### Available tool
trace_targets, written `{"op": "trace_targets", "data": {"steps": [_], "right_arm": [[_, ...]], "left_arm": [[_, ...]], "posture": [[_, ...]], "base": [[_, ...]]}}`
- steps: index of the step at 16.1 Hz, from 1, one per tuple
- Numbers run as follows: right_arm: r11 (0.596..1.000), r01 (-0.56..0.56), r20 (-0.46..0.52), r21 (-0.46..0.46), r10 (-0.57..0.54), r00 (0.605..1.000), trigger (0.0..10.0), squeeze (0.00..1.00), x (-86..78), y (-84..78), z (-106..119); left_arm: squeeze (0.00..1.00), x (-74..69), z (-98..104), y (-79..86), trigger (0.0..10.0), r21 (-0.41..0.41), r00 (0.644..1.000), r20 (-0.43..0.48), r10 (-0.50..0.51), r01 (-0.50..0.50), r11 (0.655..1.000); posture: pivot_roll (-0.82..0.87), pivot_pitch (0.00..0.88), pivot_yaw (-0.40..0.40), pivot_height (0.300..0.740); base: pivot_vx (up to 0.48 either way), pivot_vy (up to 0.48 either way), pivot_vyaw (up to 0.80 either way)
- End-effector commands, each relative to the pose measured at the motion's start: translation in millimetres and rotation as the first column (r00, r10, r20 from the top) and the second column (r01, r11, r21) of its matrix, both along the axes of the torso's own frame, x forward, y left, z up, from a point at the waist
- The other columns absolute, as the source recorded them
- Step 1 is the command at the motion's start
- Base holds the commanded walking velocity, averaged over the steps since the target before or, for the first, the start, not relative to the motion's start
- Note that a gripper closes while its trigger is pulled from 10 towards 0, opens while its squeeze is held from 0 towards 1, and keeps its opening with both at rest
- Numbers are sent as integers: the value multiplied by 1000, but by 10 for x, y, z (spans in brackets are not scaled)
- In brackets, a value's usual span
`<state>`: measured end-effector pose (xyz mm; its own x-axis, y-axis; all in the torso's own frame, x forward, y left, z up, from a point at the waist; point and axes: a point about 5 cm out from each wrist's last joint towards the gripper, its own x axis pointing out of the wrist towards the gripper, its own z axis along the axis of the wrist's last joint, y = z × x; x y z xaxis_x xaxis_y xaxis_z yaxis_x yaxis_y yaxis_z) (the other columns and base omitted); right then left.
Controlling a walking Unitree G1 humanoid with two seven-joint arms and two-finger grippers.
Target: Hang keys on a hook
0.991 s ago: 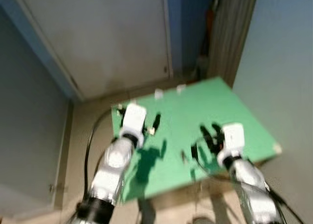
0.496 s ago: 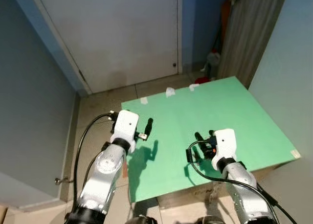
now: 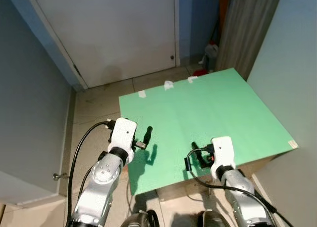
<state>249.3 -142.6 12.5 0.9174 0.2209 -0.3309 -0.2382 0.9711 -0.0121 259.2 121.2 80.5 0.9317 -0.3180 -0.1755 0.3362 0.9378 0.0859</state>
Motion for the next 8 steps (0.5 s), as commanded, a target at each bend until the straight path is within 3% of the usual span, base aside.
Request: {"op": "trace_targets", "data": {"steps": [1,5,8], "right_arm": [[1000,-11,-22,15,11,1000,10000,0,-11,44,-27],[998,-60,-41,15,60,997,10000,0,-3,54,-98],[998,-65,-66,-4,65,996,10000,0,38,30,-160]], "left_arm": [[0,-40,38,19,10000,-15,1000,15,-22,22,1000],[0,-490,-101,123,10000,84,1000,3,-25,24,996],[0,-711,42,112,10000,123,999,33,-5,1,992]], "posture": [[-123,153,148,740],[-41,275,102,740],[59,356,97,740]], "base": [[0,0,0],[0,0,0],[0,0,0]]}}
